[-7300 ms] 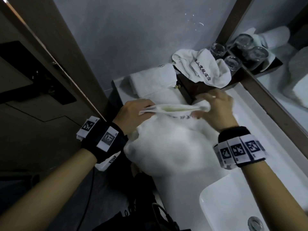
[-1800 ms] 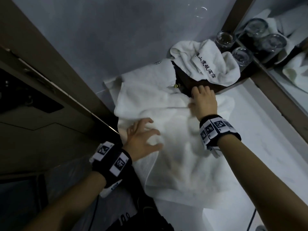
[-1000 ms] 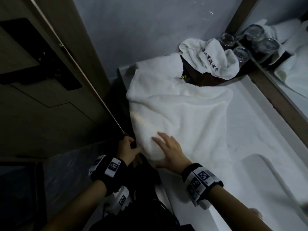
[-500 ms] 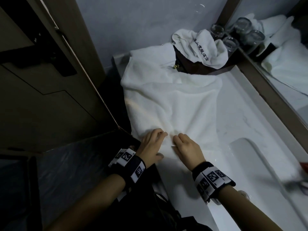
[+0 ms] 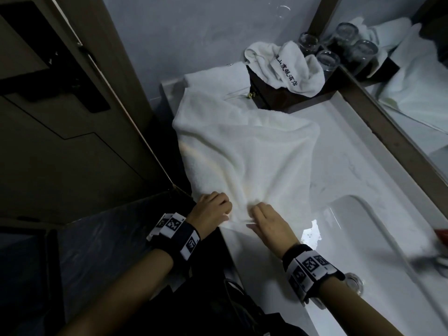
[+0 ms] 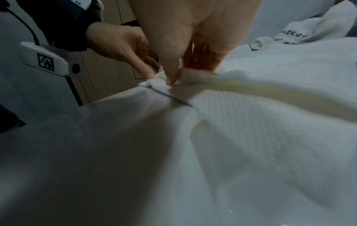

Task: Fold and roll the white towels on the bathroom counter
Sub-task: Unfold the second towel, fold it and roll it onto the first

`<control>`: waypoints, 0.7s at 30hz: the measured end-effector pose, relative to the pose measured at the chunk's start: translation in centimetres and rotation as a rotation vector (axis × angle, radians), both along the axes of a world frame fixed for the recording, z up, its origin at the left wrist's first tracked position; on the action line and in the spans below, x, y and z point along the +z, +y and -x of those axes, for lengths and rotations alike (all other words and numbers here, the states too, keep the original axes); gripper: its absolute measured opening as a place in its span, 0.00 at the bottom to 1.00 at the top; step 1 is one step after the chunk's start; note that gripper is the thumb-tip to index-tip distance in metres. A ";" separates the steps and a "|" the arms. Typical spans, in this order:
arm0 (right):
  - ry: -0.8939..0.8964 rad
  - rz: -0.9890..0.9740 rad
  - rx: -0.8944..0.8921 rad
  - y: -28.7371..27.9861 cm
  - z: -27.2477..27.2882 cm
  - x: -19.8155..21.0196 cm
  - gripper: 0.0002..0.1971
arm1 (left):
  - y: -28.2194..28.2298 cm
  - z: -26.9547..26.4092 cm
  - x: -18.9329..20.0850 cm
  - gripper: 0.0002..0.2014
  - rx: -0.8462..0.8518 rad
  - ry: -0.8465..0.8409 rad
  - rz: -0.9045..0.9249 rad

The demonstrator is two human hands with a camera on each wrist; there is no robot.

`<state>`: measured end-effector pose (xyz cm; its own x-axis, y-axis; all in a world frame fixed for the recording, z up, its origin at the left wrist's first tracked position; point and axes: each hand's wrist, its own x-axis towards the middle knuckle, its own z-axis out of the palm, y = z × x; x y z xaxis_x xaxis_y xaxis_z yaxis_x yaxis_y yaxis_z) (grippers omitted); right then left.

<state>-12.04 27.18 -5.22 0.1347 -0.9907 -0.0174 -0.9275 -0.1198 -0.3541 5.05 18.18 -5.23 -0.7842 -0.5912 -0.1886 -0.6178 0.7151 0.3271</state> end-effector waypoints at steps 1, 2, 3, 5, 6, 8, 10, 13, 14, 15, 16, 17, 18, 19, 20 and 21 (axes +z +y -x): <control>0.002 0.004 -0.002 -0.1 -0.2 0.1 0.12 | -0.1 0.1 -0.1 0.12 -0.009 -0.063 -0.023; 0.011 0.022 -0.002 -0.4 -0.4 0.2 0.11 | 0.0 0.2 -0.3 0.14 -0.020 -0.102 -0.034; 0.024 0.052 -0.006 -0.6 -0.7 0.4 0.10 | 0.0 0.5 -0.3 0.15 -0.025 -0.143 -0.036; 0.035 0.115 -0.022 -1.0 -1.2 1.0 0.08 | 0.2 1.1 0.0 0.16 0.004 -0.179 -0.016; 0.040 0.150 -0.022 -1.1 -1.3 1.3 0.07 | 0.1 1.3 0.2 0.16 0.039 -0.165 -0.008; 0.038 0.172 -0.009 -1.0 -1.4 1.6 0.07 | 0.0 1.2 0.6 0.16 0.071 -0.093 -0.014; -0.006 0.120 0.035 -0.8 -1.1 1.6 0.09 | 0.1 0.7 0.7 0.14 0.004 -0.009 -0.028; -0.060 -0.131 0.127 -0.6 -0.7 1.0 0.14 | 0.5 -0.1 0.3 0.14 -0.155 -0.141 -0.055; -0.055 -0.228 0.135 -0.6 -0.6 0.7 0.18 | 0.5 -0.3 -0.1 0.14 -0.176 -0.194 -0.065; -0.046 -0.289 0.128 -0.5 -0.6 0.4 0.21 | 0.6 -0.5 -0.4 0.13 -0.175 -0.208 -0.079; -0.050 -0.305 0.114 -0.4 -0.8 0.3 0.24 | 0.5 -0.6 -0.6 0.13 -0.160 -0.191 -0.092; -0.058 -0.309 0.110 -0.3 -0.9 0.4 0.26 | 0.6 -0.7 -0.8 0.13 -0.144 -0.163 -0.101; -0.041 -0.303 0.118 -0.2 -1.0 0.4 0.26 | 0.9 -0.9 -1.0 0.15 -0.130 -0.137 -0.101; 0.004 -0.282 0.134 -0.1 -1.2 0.4 0.26 | 1.2 -0.9 -1.3 0.19 -0.121 -0.124 -0.086; 0.068 -0.250 0.150 -0.1 -1.4 0.4 0.26 | 1.5 -0.9 -1.4 0.22 -0.112 -0.124 -0.055; 0.136 -0.211 0.162 0.0 -1.7 0.3 0.27 | 1.8 -0.8 -1.5 0.25 -0.102 -0.131 -0.020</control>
